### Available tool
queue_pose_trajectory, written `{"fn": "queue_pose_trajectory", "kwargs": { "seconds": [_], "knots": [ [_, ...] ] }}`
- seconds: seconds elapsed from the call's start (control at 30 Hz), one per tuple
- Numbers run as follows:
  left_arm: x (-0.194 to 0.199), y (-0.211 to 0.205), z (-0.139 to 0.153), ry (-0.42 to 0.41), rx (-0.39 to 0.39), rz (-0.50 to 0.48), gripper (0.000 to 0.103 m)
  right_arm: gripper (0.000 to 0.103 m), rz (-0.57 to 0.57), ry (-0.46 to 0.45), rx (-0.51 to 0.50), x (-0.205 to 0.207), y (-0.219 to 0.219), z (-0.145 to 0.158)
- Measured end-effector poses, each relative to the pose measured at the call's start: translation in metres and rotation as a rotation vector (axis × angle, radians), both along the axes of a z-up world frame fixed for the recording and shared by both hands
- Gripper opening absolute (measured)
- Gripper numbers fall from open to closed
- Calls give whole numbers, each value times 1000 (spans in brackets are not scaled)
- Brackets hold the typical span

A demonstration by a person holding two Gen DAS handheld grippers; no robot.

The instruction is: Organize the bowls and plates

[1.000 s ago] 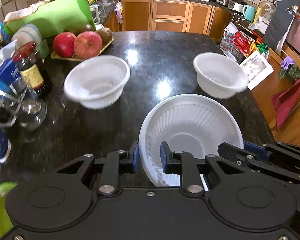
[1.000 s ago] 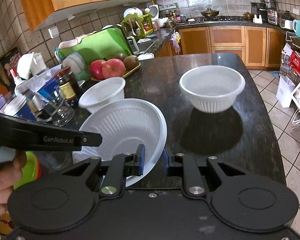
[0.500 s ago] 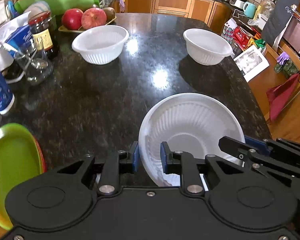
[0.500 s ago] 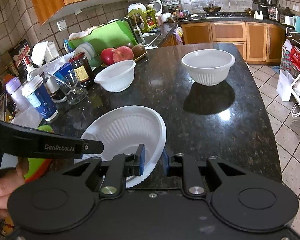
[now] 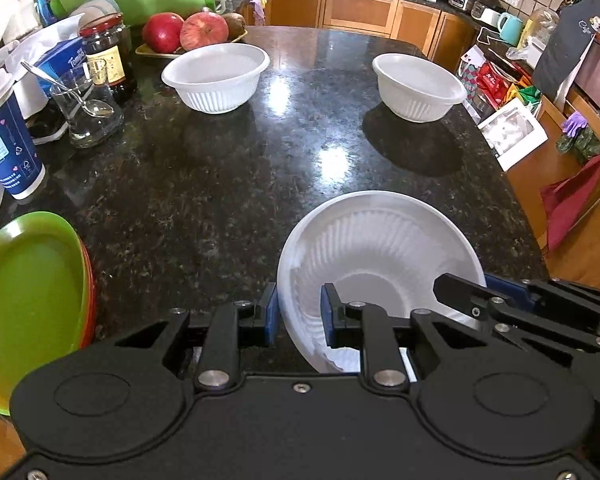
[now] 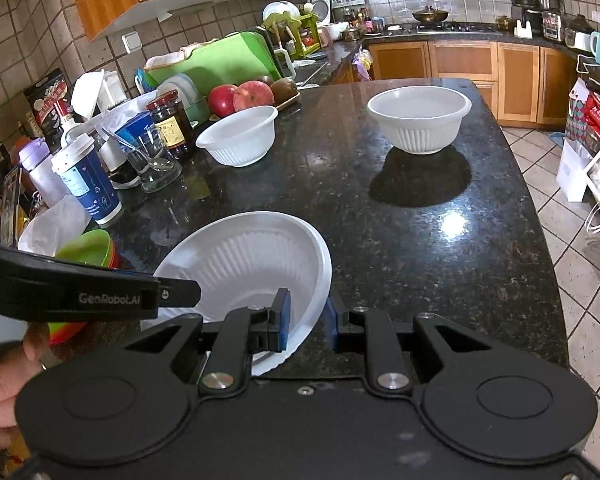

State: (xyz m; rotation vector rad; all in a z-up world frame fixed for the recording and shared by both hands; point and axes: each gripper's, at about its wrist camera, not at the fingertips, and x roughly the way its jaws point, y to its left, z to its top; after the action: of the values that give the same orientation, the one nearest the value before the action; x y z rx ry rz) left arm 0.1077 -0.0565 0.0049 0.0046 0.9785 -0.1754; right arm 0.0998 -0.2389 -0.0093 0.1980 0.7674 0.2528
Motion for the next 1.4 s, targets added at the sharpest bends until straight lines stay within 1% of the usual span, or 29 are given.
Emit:
{"fn": "queue_pose_trajectory", "kwargs": {
  "seconds": [0.13,0.37,0.63,0.73,0.77,0.87,0.93,1.0,1.1,1.27,1.4],
  "knots": [
    [1,2,-1,-6,-5,3,29,21,-15,-3,-7,4,6,0],
    [14,6,-4,1,-12,-19,29,21,-64,1,-15,13,11,-1],
    [26,7,-7,9,-16,-61,29,22,-120,24,-27,24,16,-10],
    [27,8,-6,10,-20,-76,29,24,-147,23,-31,22,16,-10],
    [27,10,-6,7,-22,-81,29,24,-154,20,-30,21,15,-10],
    [26,16,-2,-6,-27,-88,29,30,-186,5,-28,19,13,-6],
    [26,19,2,-20,-30,-90,29,31,-201,-8,-26,18,13,-2],
    [25,23,5,-31,-35,-88,29,35,-215,-21,-28,17,12,1],
    [25,30,11,-48,-44,-90,29,37,-239,-40,-29,14,12,6],
    [25,38,22,-83,-45,-101,29,38,-272,-81,-27,8,12,17],
    [23,46,35,-126,-47,-125,29,38,-287,-128,-46,0,11,30]
  ]
}}
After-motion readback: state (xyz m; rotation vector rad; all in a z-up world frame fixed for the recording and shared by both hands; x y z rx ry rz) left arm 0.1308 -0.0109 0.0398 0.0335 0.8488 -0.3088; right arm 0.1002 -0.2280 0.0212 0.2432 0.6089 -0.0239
